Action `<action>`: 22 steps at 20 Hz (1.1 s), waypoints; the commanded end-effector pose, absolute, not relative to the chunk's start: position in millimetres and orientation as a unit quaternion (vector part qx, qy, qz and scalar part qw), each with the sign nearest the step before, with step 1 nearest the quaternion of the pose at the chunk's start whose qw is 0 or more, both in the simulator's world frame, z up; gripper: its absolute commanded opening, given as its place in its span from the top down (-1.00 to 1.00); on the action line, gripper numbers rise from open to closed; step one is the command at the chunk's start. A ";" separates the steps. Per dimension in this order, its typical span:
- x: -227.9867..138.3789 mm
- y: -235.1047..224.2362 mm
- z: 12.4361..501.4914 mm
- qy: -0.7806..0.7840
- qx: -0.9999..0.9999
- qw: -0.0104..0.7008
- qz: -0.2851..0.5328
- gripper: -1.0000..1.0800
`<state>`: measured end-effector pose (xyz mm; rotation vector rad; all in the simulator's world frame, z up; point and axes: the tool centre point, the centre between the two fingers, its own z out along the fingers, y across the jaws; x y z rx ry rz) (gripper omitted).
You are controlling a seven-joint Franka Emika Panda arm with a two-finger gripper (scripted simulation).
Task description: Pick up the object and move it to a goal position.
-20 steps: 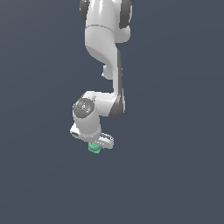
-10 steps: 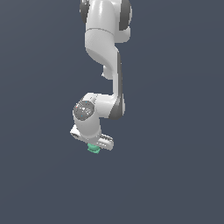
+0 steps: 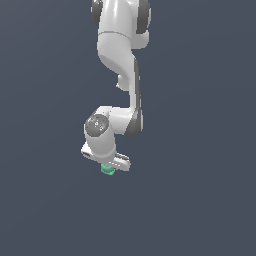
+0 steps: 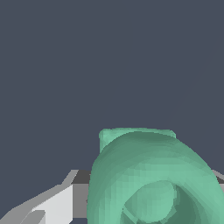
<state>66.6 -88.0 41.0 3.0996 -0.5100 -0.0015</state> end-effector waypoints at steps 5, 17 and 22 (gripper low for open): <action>64.3 -62.3 58.0 -0.162 0.987 0.000 0.000 1.00; 53.5 52.8 134.5 -0.162 0.987 0.000 0.000 1.00; 50.7 99.0 165.4 -0.162 0.987 0.000 0.000 1.00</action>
